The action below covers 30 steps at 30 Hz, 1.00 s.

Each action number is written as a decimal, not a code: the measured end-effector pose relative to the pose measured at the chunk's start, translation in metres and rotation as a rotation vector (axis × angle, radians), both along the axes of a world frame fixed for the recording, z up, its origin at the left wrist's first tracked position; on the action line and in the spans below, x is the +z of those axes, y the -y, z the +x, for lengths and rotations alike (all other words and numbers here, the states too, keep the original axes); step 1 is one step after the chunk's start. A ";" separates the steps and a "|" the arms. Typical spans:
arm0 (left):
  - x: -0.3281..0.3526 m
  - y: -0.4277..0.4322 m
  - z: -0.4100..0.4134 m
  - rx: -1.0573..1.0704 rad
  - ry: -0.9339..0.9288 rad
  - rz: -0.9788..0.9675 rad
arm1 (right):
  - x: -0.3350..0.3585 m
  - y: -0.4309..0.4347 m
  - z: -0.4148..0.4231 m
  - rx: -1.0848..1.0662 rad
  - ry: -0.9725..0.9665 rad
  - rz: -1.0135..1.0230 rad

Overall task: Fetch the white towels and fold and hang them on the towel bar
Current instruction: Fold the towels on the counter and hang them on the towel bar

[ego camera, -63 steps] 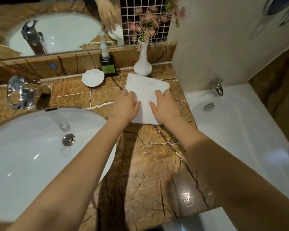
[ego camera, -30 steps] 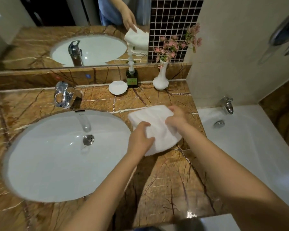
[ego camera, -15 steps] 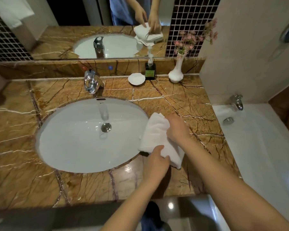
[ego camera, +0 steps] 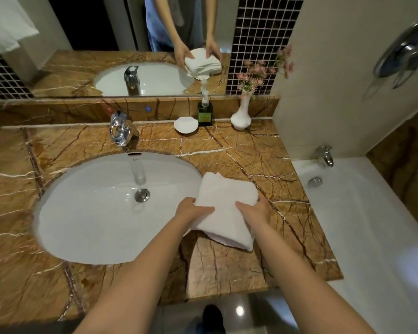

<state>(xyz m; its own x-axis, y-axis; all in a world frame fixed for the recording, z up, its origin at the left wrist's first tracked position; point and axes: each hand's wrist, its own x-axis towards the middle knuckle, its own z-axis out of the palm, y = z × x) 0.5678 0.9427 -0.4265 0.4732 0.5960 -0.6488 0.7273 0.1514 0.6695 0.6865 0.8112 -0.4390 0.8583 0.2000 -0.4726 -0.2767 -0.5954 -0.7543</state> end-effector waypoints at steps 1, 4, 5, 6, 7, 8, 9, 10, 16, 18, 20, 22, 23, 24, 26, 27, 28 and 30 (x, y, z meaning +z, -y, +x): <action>0.000 0.001 -0.004 0.040 0.023 -0.067 | 0.001 -0.001 -0.001 0.010 -0.011 0.016; 0.008 0.008 -0.026 0.186 0.149 -0.229 | 0.012 -0.006 -0.011 0.092 -0.019 0.058; 0.014 0.013 -0.037 0.231 0.186 -0.233 | 0.016 -0.007 -0.018 0.127 -0.031 0.086; 0.021 0.018 -0.050 0.263 0.217 -0.224 | 0.020 -0.008 -0.027 0.166 -0.041 0.119; 0.027 0.022 -0.065 0.278 0.241 -0.207 | 0.023 -0.007 -0.039 0.212 -0.038 0.144; 0.028 0.024 -0.081 0.281 0.254 -0.187 | 0.024 -0.006 -0.052 0.262 -0.021 0.154; 0.028 0.027 -0.098 0.275 0.255 -0.174 | 0.024 -0.005 -0.067 0.315 -0.001 0.153; 0.025 0.029 -0.114 0.260 0.243 -0.167 | 0.023 -0.004 -0.081 0.366 0.015 0.137; -0.006 0.036 -0.165 0.166 0.080 -0.003 | 0.002 -0.013 -0.135 0.470 0.203 0.030; -0.010 0.038 -0.166 0.134 0.008 0.139 | 0.002 -0.019 -0.141 0.457 0.286 -0.045; -0.009 0.043 -0.166 0.169 -0.059 0.307 | 0.009 -0.022 -0.150 0.472 0.468 -0.181; -0.003 0.051 -0.166 0.196 -0.091 0.436 | 0.020 -0.024 -0.163 0.531 0.672 -0.239; 0.001 0.054 -0.166 0.191 -0.091 0.483 | 0.024 -0.025 -0.169 0.584 0.708 -0.216; 0.004 0.056 -0.166 0.193 -0.069 0.516 | 0.029 -0.026 -0.176 0.643 0.673 -0.182; 0.013 0.059 -0.163 0.231 0.042 0.509 | 0.039 -0.029 -0.188 0.722 0.448 -0.136; 0.017 0.060 -0.161 0.244 0.107 0.497 | 0.044 -0.032 -0.191 0.720 0.317 -0.111; 0.023 0.062 -0.158 0.242 0.160 0.489 | 0.052 -0.036 -0.191 0.700 0.228 -0.098; 0.035 0.066 -0.152 0.225 0.258 0.479 | 0.061 -0.042 -0.181 0.661 0.197 -0.088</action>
